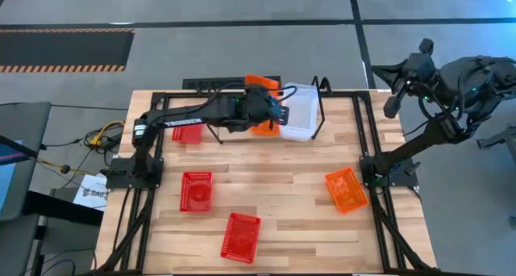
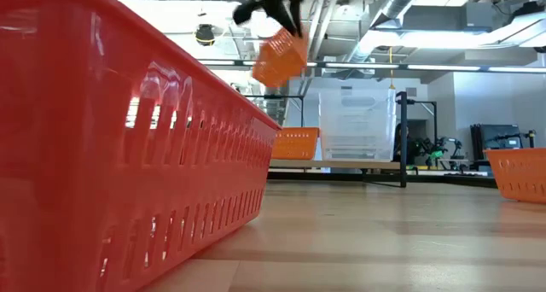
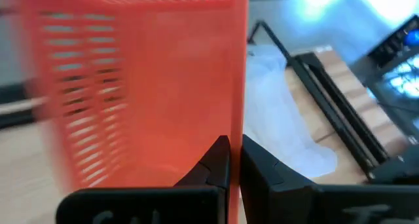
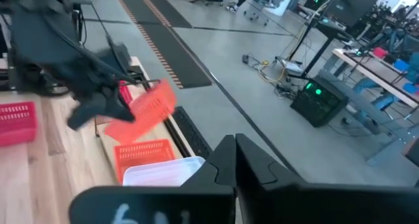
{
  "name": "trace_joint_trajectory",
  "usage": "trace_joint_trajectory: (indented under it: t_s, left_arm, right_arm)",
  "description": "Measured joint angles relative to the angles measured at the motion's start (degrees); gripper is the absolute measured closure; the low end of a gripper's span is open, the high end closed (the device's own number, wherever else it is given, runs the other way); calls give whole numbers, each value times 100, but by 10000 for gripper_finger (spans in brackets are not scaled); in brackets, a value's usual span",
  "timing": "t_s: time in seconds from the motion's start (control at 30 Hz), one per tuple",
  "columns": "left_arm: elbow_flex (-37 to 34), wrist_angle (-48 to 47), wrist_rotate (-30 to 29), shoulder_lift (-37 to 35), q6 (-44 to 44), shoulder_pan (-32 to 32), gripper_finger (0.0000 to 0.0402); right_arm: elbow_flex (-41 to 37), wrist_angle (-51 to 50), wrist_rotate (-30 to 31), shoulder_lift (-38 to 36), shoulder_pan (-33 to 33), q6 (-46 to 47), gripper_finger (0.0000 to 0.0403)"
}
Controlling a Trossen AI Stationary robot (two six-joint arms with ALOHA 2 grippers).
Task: Stack baskets on shelf by color
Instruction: Stack the top orange bin on top of the orange bin on the shelf
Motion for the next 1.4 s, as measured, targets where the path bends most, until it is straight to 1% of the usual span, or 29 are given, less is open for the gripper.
trace_joint_trajectory:
  t_s: [0.07, 0.13, 0.27, 0.33, 0.53, 0.7, 0.83, 0.93, 1.03, 1.1, 1.27, 1.4]
  left_arm:
    - [2, 129, 358, 180, 105, 129, 401]
    - [1, 237, 602, 375, 109, 235, 401]
    - [0, 225, 867, 589, 45, 395, 401]
    - [0, 29, 1014, 600, -7, 456, 401]
    - [2, -31, 1006, 641, -25, 538, 401]
    - [2, -280, 1236, 695, -191, 593, 401]
    - [9, -370, 1273, 781, -232, 619, 401]
    - [24, -316, 1410, 889, -226, 639, 401]
    - [2, -460, 1710, 1051, -222, 692, 401]
    - [2, -342, 1883, 1168, -209, 714, 401]
    - [4, -577, 2145, 1336, -221, 748, 401]
    - [4, -490, 2284, 1384, 79, 750, 401]
  right_arm:
    - [0, 0, -1, -18, 0, -65, 398]
    - [-2, -2, 3, -35, 0, -129, 396]
    - [-2, 0, -22, -38, 0, -145, 391]
    - [-2, 0, -35, -38, 0, -152, 395]
    - [-7, 0, -63, -75, 0, -240, 396]
    - [-7, -2, -63, -75, 0, -242, 394]
    - [-7, -2, -68, -64, 0, -284, 398]
    - [-7, -2, -72, -66, 0, -284, 399]
    - [-7, -2, -72, -66, 0, -281, 395]
    - [-7, -2, -72, -64, 0, -284, 394]
    - [-7, -2, -91, -65, 1, -281, 395]
    - [-7, -2, -98, -66, 2, -279, 398]
